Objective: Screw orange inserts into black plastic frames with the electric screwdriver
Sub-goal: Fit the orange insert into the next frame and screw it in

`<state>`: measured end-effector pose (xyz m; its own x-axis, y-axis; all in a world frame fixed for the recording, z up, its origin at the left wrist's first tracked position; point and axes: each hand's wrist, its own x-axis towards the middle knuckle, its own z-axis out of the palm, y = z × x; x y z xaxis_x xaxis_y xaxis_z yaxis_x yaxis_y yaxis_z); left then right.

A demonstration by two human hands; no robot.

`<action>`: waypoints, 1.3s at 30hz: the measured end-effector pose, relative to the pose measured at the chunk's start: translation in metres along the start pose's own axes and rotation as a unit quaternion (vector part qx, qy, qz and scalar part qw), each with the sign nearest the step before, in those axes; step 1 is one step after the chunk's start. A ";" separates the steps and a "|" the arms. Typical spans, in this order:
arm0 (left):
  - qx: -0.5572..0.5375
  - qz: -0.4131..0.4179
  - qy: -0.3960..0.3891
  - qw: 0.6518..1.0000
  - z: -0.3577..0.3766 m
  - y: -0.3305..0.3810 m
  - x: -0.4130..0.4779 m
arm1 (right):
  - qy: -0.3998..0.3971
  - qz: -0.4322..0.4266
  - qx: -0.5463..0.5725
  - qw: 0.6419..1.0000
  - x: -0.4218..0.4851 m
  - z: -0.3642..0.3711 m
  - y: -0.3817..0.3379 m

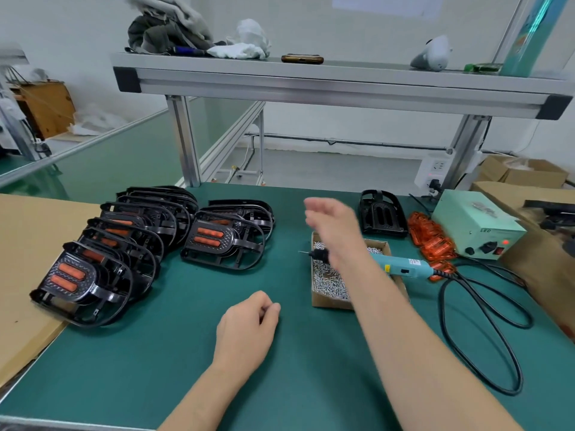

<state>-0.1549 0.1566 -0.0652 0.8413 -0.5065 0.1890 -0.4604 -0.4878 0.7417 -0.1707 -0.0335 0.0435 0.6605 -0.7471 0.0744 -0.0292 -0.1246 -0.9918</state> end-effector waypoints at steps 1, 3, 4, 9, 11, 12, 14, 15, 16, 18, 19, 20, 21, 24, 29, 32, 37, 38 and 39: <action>0.013 -0.001 0.005 1.000 0.001 0.000 0.000 | 0.019 -0.007 -0.047 0.999 0.014 -0.016 -0.001; 0.020 0.004 0.010 1.000 0.002 -0.001 -0.002 | 0.051 -0.001 -0.150 0.987 0.042 -0.050 0.003; 0.016 0.006 0.011 1.000 0.003 -0.002 -0.002 | 0.061 0.004 -0.204 0.977 0.055 -0.066 0.008; 0.005 0.009 0.013 1.000 0.004 -0.004 -0.001 | 0.055 0.051 -0.437 0.896 0.094 -0.120 0.032; 0.001 0.011 0.014 1.000 0.004 -0.004 -0.001 | 0.046 0.066 -0.482 0.873 0.098 -0.130 0.041; 0.000 0.010 0.014 1.000 0.004 -0.004 -0.001 | 0.044 0.071 -0.496 0.864 0.100 -0.133 0.045; 0.000 0.007 0.013 1.000 0.004 -0.003 -0.002 | 0.039 0.076 -0.518 0.851 0.103 -0.138 0.052; 0.001 0.005 0.012 1.000 0.004 -0.003 -0.002 | 0.040 0.074 -0.523 0.848 0.104 -0.140 0.055; 0.001 0.005 0.011 1.000 0.004 -0.003 -0.002 | 0.041 0.071 -0.527 0.846 0.105 -0.141 0.057; -0.001 0.007 0.011 1.000 0.004 -0.003 -0.002 | 0.039 0.067 -0.537 0.840 0.107 -0.142 0.059; -0.001 0.008 0.011 1.000 0.004 -0.003 -0.002 | 0.035 0.067 -0.542 0.837 0.107 -0.142 0.059; -0.002 0.009 0.011 1.000 0.003 -0.003 -0.002 | 0.032 0.069 -0.547 0.834 0.108 -0.142 0.060; -0.002 0.009 0.011 1.000 0.003 -0.003 -0.002 | 0.027 0.073 -0.551 0.831 0.107 -0.142 0.059; -0.010 0.006 0.009 1.000 0.003 -0.003 -0.002 | 0.018 0.069 -0.559 0.826 0.106 -0.141 0.060; -0.011 0.002 0.008 1.000 0.002 -0.003 -0.002 | 0.013 0.049 -0.567 0.822 0.103 -0.139 0.061; -0.011 0.004 0.008 1.000 0.002 -0.003 -0.002 | 0.003 0.045 -0.574 0.818 0.102 -0.141 0.057; -0.015 0.012 0.011 1.000 0.003 -0.004 -0.001 | 0.006 0.040 -0.572 0.819 0.102 -0.142 0.050; -0.016 0.014 0.011 1.000 0.003 -0.004 -0.001 | 0.011 0.036 -0.570 0.821 0.101 -0.142 0.049; -0.018 0.015 0.012 1.000 0.004 -0.005 -0.001 | 0.017 0.032 -0.566 0.823 0.100 -0.142 0.047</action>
<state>-0.1545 0.1567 -0.0711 0.8336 -0.5039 0.2262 -0.4754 -0.4461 0.7583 -0.2123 -0.2070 0.0188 0.6100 -0.7910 0.0476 -0.7566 -0.5992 -0.2619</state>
